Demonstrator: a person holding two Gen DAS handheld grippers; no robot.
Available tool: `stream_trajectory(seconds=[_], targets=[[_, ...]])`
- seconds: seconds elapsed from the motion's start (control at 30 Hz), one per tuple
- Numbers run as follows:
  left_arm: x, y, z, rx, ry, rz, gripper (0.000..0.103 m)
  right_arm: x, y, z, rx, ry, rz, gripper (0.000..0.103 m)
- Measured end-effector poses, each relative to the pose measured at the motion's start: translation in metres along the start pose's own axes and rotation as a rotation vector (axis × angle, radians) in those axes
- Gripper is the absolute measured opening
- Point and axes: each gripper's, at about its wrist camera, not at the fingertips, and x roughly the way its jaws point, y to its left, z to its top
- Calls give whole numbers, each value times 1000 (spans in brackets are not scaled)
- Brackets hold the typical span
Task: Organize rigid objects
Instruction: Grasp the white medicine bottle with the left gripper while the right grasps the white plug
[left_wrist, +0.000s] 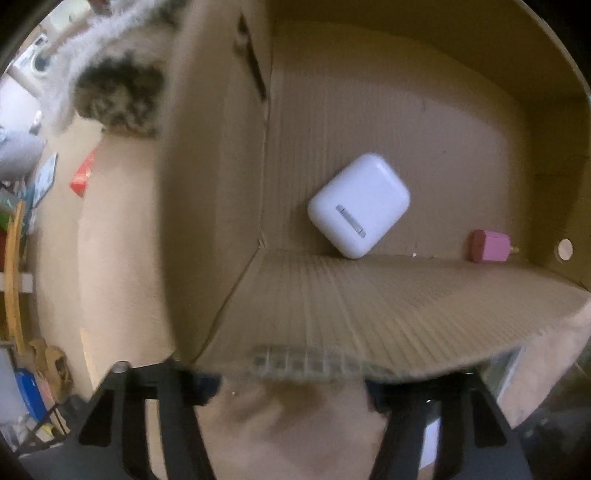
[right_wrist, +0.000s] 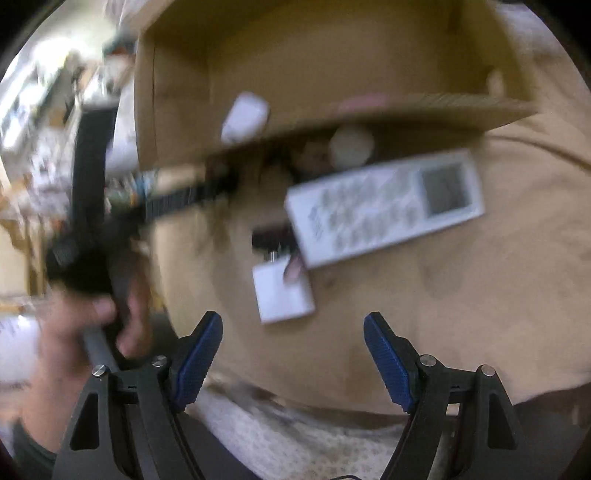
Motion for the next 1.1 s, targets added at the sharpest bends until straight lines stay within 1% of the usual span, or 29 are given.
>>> stream_trajectory(seconds=[0.07, 0.13, 0.17, 0.27, 0.4, 0.47, 0.57, 0.6, 0.67, 0.7, 0.77, 0.83, 0.9, 0.93, 1.03, 1.1], targets=[[3, 1, 2, -7, 2, 8, 43, 16, 11, -1, -31, 23, -38, 75], [1, 3, 4, -21, -2, 6, 32, 25, 20, 2, -63, 17, -88, 71], [0, 4, 4, -24, -2, 6, 24, 28, 25, 4, -84, 7, -120, 71], [-1, 12, 5, -39, 2, -3, 24, 39, 39, 9, -119, 3, -165, 71], [-4, 24, 4, -66, -4, 14, 24, 57, 48, 11, -128, 15, -226, 70], [-6, 25, 2, -64, -3, 19, 24, 62, 52, 11, -148, 9, -288, 55], [-5, 25, -1, -55, 2, 27, 24, 63, 55, 13, -159, -8, -310, 45], [-5, 26, -1, -58, 1, 27, 24, 63, 56, 12, -165, -12, -310, 44], [-4, 27, -2, -59, -1, 29, 24, 63, 60, 10, -182, -15, -306, 44], [-4, 27, -1, -60, -3, 30, 24, 63, 61, 9, -182, -13, -295, 44], [-6, 26, -3, -62, -9, 23, 24, 60, 56, 6, -165, -3, -241, 44], [-11, 32, -11, -58, -18, 27, 24, 54, 50, 1, -144, 11, -167, 44], [-17, 35, -17, -61, -30, 42, 24, 46, 44, -2, -118, 6, -107, 44], [-22, 34, -24, -68, -34, 43, 24, 41, 39, -3, -101, 0, -66, 44], [-37, 32, -30, -92, -48, 24, 24, 23, 28, -4, -53, -23, 72, 44], [-49, 40, -34, -107, -67, 5, 24, 8, 25, -5, -45, -59, 123, 44]])
